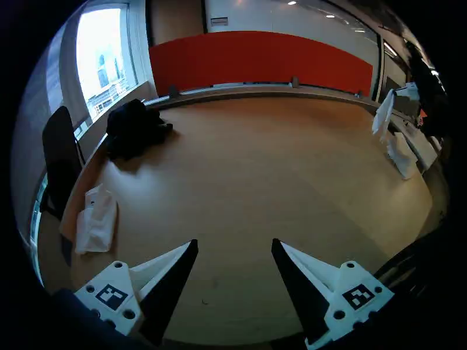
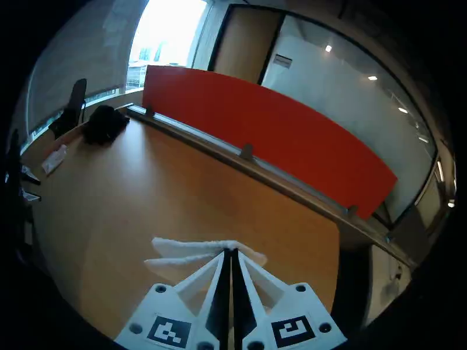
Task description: Fold towel
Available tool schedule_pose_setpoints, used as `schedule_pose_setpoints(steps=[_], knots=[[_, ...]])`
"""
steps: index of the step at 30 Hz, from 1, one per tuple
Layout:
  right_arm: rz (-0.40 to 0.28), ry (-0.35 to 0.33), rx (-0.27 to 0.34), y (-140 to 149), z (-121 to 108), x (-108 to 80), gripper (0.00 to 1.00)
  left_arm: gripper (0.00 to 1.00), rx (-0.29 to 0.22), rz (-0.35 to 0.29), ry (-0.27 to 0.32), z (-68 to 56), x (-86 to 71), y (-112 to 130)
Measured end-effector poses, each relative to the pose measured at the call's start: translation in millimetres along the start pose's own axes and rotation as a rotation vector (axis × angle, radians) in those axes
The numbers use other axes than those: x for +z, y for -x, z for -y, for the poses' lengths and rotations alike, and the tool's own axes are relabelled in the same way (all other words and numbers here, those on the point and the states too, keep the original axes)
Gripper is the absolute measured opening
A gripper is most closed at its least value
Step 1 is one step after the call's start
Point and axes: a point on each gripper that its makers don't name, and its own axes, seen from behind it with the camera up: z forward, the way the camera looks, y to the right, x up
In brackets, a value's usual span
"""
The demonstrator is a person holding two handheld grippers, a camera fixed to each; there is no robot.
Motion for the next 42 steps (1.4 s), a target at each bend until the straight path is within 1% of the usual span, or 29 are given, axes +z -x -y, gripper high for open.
schedule_pose_setpoints(steps=[11, 21, 30, 37, 42], knots=[[0.040, 0.072, 0.014, 18.2, -58.6, -12.2, 0.01, 0.94, 0.006, 0.003, 0.002, -6.9, 1.3, -4.4], [0.050, 0.123, 0.044, 26.4, -97.9, -27.3, 0.01, 0.94, 0.017, 0.005, 0.008, -15.3, 3.8, -9.6], [0.066, 0.144, 0.071, 44.1, -110.2, -40.5, 0.01, 0.94, 0.033, 0.008, 0.022, -23.7, 8.8, -13.3], [0.078, 0.147, 0.088, 59.8, -107.6, -53.2, 0.01, 0.94, 0.045, 0.006, 0.032, -28.5, 11.0, -16.9], [0.095, 0.152, 0.108, 78.8, -103.7, -64.2, 0.01, 0.94, 0.054, 0.004, 0.038, -31.2, 12.2, -19.1]])
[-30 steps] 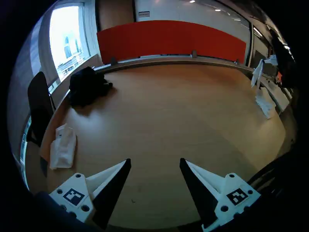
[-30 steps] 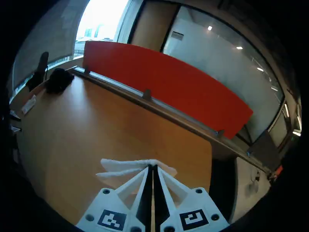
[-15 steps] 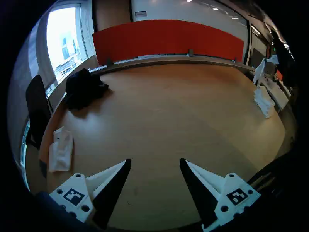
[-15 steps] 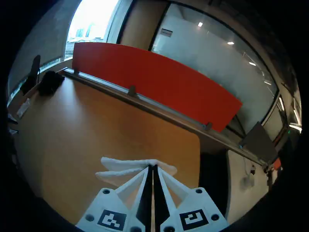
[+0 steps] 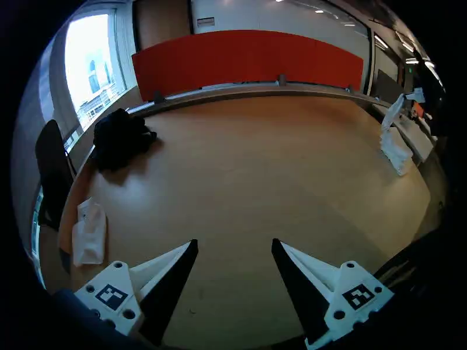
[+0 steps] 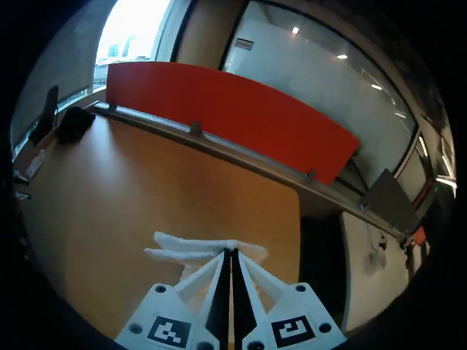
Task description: Fold towel
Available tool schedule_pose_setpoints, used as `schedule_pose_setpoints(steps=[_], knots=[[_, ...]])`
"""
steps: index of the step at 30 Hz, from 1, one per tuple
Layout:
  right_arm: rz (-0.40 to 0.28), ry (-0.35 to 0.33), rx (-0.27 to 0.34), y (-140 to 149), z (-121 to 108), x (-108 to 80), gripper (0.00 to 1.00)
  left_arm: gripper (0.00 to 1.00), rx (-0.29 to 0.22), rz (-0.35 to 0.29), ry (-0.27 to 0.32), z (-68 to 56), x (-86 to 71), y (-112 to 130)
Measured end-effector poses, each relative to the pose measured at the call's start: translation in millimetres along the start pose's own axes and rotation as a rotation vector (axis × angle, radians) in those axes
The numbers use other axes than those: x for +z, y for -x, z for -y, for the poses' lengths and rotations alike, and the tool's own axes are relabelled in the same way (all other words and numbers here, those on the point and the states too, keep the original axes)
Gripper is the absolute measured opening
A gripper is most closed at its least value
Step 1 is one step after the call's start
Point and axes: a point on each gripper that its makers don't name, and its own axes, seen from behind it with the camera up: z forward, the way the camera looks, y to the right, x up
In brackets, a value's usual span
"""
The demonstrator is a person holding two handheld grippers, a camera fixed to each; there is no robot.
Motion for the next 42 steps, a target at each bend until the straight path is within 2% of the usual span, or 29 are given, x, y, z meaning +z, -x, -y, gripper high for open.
schedule_pose_setpoints(steps=[11, 18, 24, 42], knots=[[0.109, 0.029, 0.096, 86.3, -5.5, -17.8, 0.01, 0.94, 0.013, 0.001, 0.006, -3.2, -1.4, 0.3], [0.192, 0.035, 0.158, 135.1, -10.2, -16.0, 0.01, 0.94, 0.024, 0.006, 0.008, -4.3, -2.9, 2.9], [0.234, 0.039, 0.167, 155.8, -10.9, -15.1, 0.01, 0.94, 0.024, 0.006, 0.006, -5.6, -5.4, 4.5], [0.316, 0.073, 0.175, 187.8, -19.5, -14.2, 0.01, 0.94, 0.017, 0.017, -0.006, -0.5, -8.4, 9.5]])
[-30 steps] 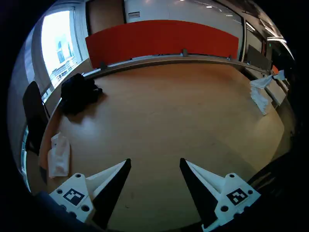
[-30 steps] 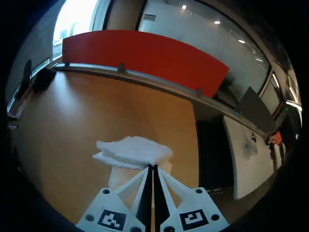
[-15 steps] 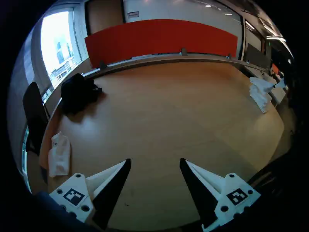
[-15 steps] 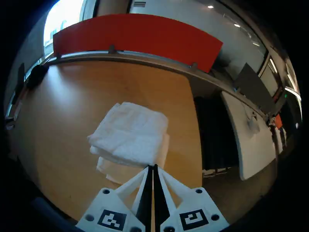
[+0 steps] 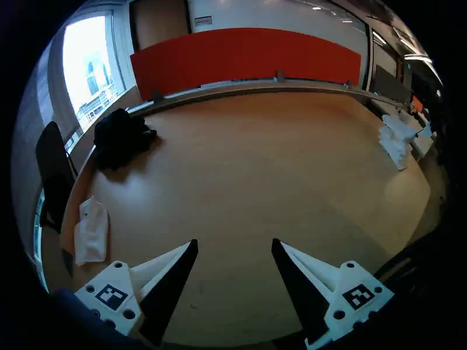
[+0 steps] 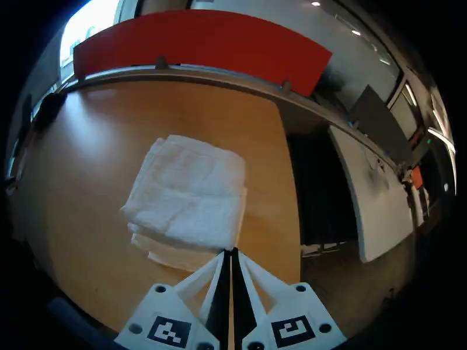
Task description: Fold towel
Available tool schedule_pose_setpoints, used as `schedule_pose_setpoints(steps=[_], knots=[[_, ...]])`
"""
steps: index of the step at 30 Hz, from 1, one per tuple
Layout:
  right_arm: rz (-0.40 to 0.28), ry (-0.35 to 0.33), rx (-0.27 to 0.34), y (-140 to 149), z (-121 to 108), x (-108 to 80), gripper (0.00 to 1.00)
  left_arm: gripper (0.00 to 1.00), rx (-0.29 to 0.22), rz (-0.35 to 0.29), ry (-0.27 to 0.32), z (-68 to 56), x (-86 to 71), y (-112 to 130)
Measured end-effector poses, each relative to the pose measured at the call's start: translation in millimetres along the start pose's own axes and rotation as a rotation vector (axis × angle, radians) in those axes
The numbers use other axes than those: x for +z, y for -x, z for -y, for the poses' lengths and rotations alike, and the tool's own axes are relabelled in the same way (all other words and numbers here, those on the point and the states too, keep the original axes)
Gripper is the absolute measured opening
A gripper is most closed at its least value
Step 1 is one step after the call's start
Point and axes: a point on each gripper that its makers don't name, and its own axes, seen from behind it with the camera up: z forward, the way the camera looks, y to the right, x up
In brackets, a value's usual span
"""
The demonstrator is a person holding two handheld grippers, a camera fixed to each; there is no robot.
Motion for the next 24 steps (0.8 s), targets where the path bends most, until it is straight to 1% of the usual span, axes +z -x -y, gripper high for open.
schedule_pose_setpoints(steps=[6, 12, 24], knots=[[0.022, 0.015, 0.019, 8.2, -4.4, 6.6, 0.01, 0.94, 0.001, 0.005, -0.003, 2.2, -0.2, 1.3], [0.031, 0.025, 0.043, 12.3, -9.7, 7.1, 0.01, 0.94, -0.001, 0.008, -0.005, 4.1, 0.3, 1.7], [0.052, 0.035, 0.040, 19.1, -7.4, 10.4, 0.03, 0.94, 0.005, 0.012, -0.002, 3.8, 2.0, 1.4]])
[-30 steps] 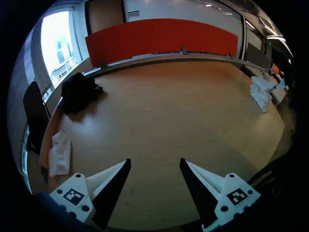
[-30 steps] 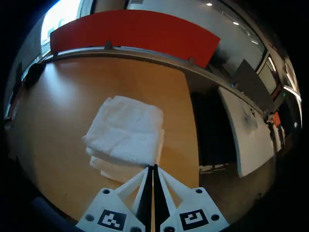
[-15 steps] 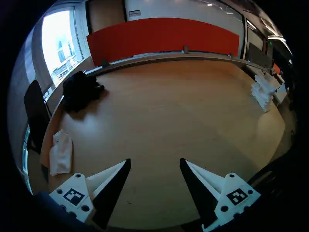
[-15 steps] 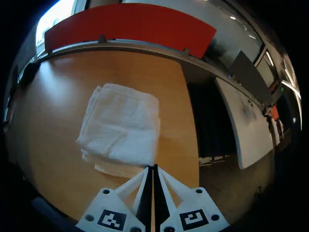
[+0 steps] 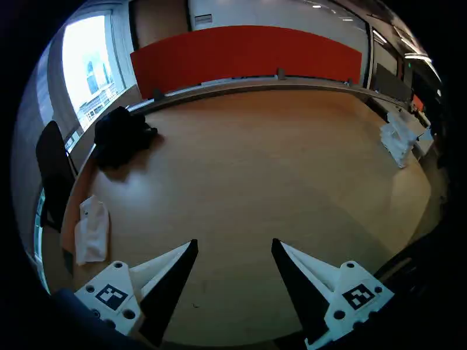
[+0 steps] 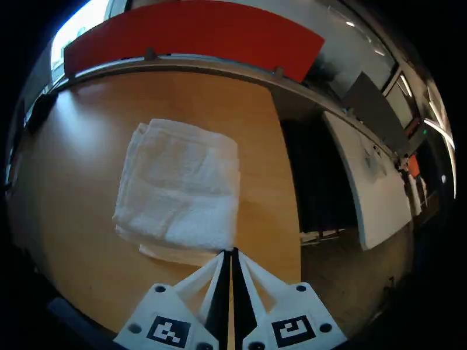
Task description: Fold towel
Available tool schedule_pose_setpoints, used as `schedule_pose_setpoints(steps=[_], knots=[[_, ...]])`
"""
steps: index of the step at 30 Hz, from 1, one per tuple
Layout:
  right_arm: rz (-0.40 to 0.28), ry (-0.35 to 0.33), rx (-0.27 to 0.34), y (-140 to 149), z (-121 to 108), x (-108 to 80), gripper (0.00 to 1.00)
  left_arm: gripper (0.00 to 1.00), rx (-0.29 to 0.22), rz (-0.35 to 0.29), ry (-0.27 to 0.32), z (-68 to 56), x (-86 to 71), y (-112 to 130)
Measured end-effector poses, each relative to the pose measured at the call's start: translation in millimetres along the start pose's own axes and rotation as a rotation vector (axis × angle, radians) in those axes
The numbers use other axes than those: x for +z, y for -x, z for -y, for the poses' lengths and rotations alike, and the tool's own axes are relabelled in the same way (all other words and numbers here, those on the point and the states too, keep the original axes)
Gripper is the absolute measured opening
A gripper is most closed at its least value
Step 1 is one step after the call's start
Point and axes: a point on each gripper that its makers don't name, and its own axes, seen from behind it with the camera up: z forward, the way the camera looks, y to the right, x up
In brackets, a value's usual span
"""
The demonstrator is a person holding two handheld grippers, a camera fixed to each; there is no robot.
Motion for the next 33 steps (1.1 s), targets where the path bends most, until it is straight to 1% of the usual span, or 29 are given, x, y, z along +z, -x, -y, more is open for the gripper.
schedule_pose_setpoints(steps=[5, 9, 15, 17, 19, 22, 25, 27, 29, 33], knots=[[0.000, 0.001, 0.002, 0.5, 1.6, 1.1, 0.06, 0.94, 0.000, 0.001, 0.000, -0.3, -0.5, 0.6], [0.002, 0.007, 0.000, 1.1, 1.7, 1.2, 0.06, 0.94, -0.001, 0.001, -0.001, 0.1, -1.1, 1.1], [0.011, 0.026, 0.005, 5.1, -3.9, 1.5, 0.06, 0.94, -0.002, -0.001, -0.001, -0.3, -1.7, 1.2], [0.009, 0.026, 0.014, 5.7, -5.0, 1.3, 0.08, 0.94, -0.002, 0.000, 0.001, -0.8, -1.5, 1.9], [0.006, 0.026, 0.020, 5.8, -5.5, 0.7, 0.15, 0.94, -0.002, 0.001, 0.001, -1.4, -1.3, 2.2], [0.000, 0.024, 0.025, 5.2, -5.4, 0.0, 0.37, 0.94, 0.001, 0.000, 0.002, -2.4, -1.2, 1.9], [-0.009, 0.019, 0.024, 2.6, -3.2, 0.0, 0.62, 0.94, 0.001, -0.002, 0.004, -3.2, -1.3, 0.7], [-0.017, 0.014, 0.021, -0.3, -0.2, 0.0, 0.76, 0.94, 0.001, -0.004, 0.004, -3.7, -1.5, -0.3], [-0.024, 0.008, 0.016, -3.0, 3.4, 0.1, 0.79, 0.94, 0.000, -0.006, 0.004, -3.9, -1.6, -1.0], [-0.034, 0.000, 0.006, -7.6, 8.5, 1.0, 0.81, 0.94, 0.001, -0.010, 0.002, -3.6, -2.1, -2.1]])
